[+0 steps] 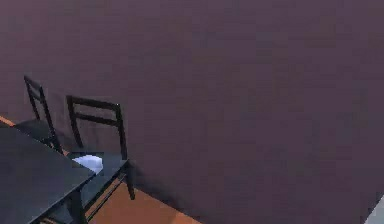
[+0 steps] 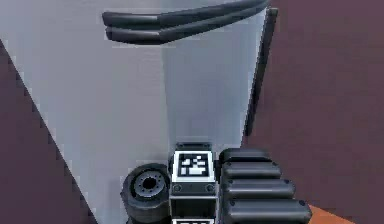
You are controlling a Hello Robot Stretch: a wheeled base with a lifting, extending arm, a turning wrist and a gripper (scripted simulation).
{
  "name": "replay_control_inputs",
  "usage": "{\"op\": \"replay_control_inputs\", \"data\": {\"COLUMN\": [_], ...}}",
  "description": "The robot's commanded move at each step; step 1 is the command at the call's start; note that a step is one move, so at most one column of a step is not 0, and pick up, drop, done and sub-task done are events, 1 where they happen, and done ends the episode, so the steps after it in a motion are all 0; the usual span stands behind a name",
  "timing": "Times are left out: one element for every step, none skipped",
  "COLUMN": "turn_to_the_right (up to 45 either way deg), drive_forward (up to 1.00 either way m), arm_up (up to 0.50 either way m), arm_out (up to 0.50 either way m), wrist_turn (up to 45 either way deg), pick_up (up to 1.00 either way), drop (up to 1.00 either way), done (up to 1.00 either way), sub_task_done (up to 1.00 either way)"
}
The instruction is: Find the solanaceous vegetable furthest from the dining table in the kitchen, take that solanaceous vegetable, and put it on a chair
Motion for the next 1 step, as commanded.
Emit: {"op": "replay_control_inputs", "data": {"turn_to_the_right": [0.0], "drive_forward": [0.65], "arm_up": [0.00], "arm_out": [0.00], "wrist_turn": [0.0], "pick_up": [0.00], "drop": [0.00], "done": [0.00], "sub_task_done": [0.00]}}
